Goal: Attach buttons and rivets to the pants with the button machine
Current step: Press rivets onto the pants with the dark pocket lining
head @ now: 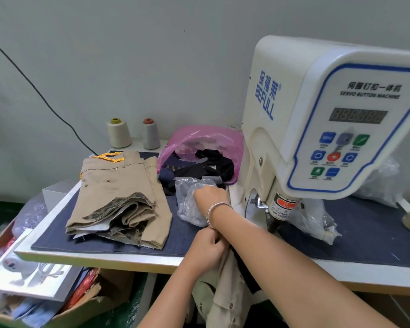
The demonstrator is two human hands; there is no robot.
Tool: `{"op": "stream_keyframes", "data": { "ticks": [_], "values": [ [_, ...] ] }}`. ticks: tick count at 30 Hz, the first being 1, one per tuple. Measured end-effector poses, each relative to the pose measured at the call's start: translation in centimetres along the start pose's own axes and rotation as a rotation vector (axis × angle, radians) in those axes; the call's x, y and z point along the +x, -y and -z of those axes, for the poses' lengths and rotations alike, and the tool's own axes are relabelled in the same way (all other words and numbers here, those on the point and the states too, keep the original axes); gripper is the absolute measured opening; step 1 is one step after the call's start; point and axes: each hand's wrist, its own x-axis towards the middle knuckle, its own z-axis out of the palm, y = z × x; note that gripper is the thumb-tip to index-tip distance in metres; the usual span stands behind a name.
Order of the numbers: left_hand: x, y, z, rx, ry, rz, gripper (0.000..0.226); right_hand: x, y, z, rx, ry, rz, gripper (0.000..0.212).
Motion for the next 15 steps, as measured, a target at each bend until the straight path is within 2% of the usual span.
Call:
{"op": "stream_keyframes", "data": {
  "ticks": [6, 15],
  "values": [
    [0.0, 0.0, -0.1, 0.065, 0.017, -0.006, 0.029, -0.3, -0.4, -0.3, -0.011, -0.007, 0.018, 0.030],
    [-0.1, 0.1, -0.1, 0.098, 0.083, -0.061, 0.017, -1.3, -1.3, -0.6, 0.044, -0.108, 0.019, 0.029]
  ]
}}
